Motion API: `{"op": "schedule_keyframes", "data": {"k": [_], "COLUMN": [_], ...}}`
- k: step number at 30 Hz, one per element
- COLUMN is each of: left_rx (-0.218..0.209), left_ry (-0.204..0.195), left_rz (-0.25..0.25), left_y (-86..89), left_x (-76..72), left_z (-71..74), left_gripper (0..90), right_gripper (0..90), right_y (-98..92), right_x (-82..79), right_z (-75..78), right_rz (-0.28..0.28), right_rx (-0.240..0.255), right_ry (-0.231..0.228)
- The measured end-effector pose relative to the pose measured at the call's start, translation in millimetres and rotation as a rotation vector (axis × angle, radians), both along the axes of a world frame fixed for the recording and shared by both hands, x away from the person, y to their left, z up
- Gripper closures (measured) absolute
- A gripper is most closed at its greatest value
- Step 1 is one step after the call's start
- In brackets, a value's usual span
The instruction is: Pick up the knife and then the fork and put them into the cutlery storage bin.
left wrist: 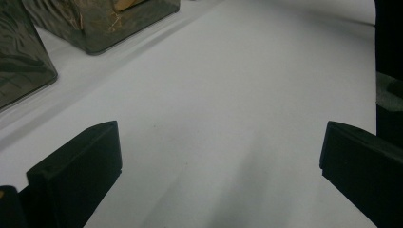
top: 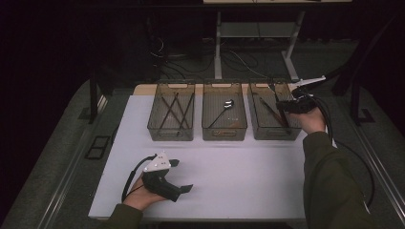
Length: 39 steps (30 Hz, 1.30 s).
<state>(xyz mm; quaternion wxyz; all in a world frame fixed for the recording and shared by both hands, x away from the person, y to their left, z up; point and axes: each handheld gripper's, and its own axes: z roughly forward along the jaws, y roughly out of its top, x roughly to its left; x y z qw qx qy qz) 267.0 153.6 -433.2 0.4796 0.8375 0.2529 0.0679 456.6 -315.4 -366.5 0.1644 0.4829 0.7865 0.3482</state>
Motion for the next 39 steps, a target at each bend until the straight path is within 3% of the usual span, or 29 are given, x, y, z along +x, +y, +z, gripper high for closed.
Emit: {"op": "schedule_keyframes", "data": {"k": [1,3,5,10,14,21,27,29,39], "left_rx": [0.001,0.005,0.008,0.023,0.027,0.030,0.022,0.023,0.020], "left_ry": [-0.002,-0.005,-0.006,-0.011,-0.010,-0.008,-0.006,-0.007,-0.006], "left_rz": [0.001,0.000,-0.001,-0.013,-0.005,0.003,0.006,0.007,0.008], "left_y": [0.1,0.6,0.8,0.9,2.4,5.9,7.0,7.2,7.0], "left_x": [0.0,0.1,0.4,1.0,0.7,0.4,0.3,0.0,-0.6], "left_z": [0.1,0.4,0.2,-0.3,-0.4,-1.1,-0.7,-0.4,0.1], "left_gripper": [0.0,0.0,0.0,0.0,0.0,0.0,0.0,0.0,0.0], "right_gripper": [74.4,62.4,54.5,37.8,28.8,22.3,17.6,13.5,13.5], "right_y": [-1.3,-4.7,-10.9,-19.8,-21.3,-12.0,4.2,8.1,24.5], "right_x": [0.8,-2.0,-5.8,-23.7,-43.2,-76.8,-103.5,-111.5,-146.4], "right_z": [-5.1,-10.5,-12.2,-10.1,-8.5,-10.0,-13.9,-16.6,-32.7], "right_rz": [0.004,-0.035,-0.050,-0.073,-0.048,0.015,0.052,0.066,0.141], "right_rx": [-0.005,-0.005,0.061,0.131,0.174,0.191,0.146,0.151,0.163], "right_ry": [0.020,-0.001,-0.020,-0.063,-0.095,-0.149,-0.191,-0.190,-0.182]}}
